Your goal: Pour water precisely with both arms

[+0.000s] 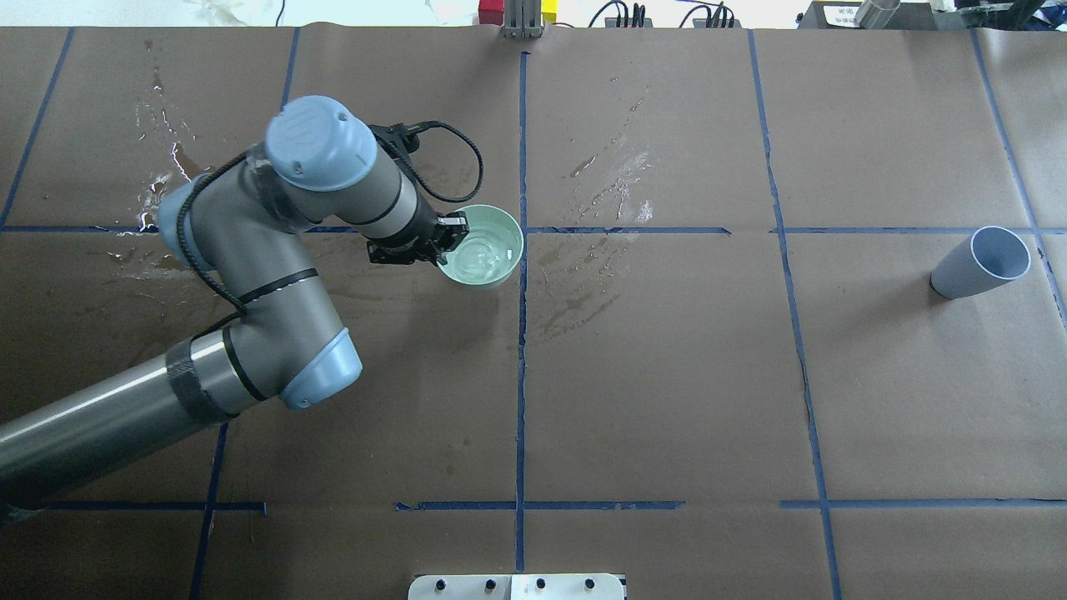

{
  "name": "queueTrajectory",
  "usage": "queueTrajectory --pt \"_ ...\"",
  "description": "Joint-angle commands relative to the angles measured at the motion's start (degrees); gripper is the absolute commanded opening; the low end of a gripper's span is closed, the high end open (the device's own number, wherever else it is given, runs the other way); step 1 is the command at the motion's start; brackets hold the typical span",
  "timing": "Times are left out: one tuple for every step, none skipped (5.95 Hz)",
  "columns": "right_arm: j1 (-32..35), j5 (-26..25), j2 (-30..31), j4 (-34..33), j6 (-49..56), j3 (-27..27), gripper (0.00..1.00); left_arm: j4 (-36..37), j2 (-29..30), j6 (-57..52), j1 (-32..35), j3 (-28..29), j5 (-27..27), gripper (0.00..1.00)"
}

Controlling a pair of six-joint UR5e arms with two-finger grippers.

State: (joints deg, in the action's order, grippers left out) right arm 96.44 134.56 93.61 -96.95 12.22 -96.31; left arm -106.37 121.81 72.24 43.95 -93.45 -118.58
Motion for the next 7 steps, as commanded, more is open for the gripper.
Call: queueTrajectory --pt "-0.3 0.0 0.0 0.0 -0.1 0.0 1.0 -8.7 -11.4 -10.0 9.0 -0.9 -9.9 0.0" --pt "-0.3 0.0 -0.1 0.0 0.0 0.0 1.0 -12.4 -18.0 -17.6 13.9 -0.7 -15.1 0.0" --pt "-0.3 0.0 -0.1 0.0 0.0 0.1 1.0 -15.3 -24.4 -25.8 18.1 -0.2 -16.6 0.0" --pt "-0.3 0.0 -0.1 0.0 0.0 0.1 1.0 -17.5 -28.1 -29.1 19.1 0.3 -16.9 0.0" --pt "-0.3 0.0 -0.1 0.0 0.1 0.0 1.0 -22.8 -31.3 -30.7 19.1 2.3 -16.9 0.0" --pt "-0.3 0.0 -0.2 0.0 0.1 0.0 1.0 -31.1 -32.3 -30.7 19.1 8.1 -16.7 0.0" --pt "-0.4 0.0 -0.3 0.0 0.1 0.1 1.0 -36.1 -32.3 -29.8 19.1 11.4 -16.7 0.0"
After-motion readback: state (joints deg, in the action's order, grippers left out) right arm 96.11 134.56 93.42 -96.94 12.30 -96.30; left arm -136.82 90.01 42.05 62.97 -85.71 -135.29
